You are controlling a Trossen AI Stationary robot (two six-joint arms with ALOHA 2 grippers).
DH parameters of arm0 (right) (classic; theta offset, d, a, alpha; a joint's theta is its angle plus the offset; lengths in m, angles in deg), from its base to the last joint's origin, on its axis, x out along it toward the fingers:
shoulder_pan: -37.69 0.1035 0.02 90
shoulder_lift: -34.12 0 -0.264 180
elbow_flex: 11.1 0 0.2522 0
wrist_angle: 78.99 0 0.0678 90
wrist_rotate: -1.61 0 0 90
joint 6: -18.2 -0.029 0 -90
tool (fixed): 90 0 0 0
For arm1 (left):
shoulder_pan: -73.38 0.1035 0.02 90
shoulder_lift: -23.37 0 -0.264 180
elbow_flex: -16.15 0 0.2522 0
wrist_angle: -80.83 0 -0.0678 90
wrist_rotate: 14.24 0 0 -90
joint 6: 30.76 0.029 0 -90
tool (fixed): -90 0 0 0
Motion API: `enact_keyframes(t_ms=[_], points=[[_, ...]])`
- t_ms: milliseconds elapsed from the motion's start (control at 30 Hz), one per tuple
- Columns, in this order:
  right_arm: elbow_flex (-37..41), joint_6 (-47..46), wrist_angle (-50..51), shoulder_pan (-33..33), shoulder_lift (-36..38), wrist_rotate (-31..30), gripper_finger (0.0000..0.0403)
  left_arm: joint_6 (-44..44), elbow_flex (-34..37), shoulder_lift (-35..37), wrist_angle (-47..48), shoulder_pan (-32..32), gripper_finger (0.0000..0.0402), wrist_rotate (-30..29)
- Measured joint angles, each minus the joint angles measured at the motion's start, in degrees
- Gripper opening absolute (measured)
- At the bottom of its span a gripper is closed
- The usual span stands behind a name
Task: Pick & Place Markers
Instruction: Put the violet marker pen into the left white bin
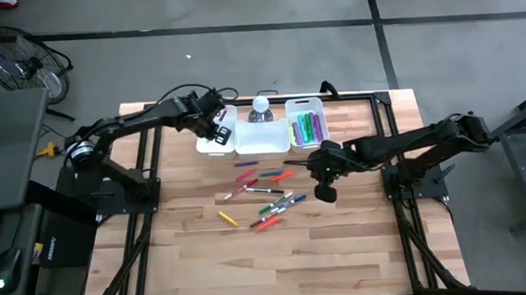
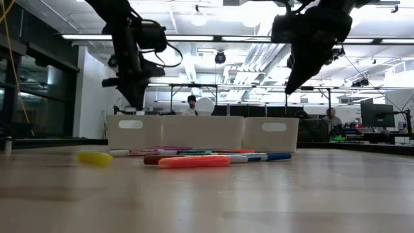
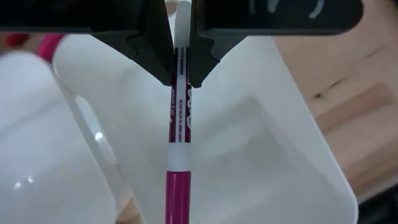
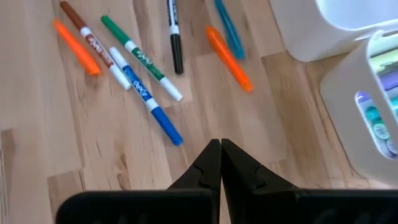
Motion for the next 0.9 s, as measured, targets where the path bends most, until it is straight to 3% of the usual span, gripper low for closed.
enact_keyframes(t_ms=[400,900], points=[[0.0,-1.7,0.0,0.0,0.4,-0.5,0.0,-9.0,0.1,-7.3,-0.6,0.0,0.0028,-1.4],[0.0,-1.9,0.0,0.0,0.4,0.4,0.0,-8.8,0.1,-9.5,-1.4,0.0,0.0034,-1.2]])
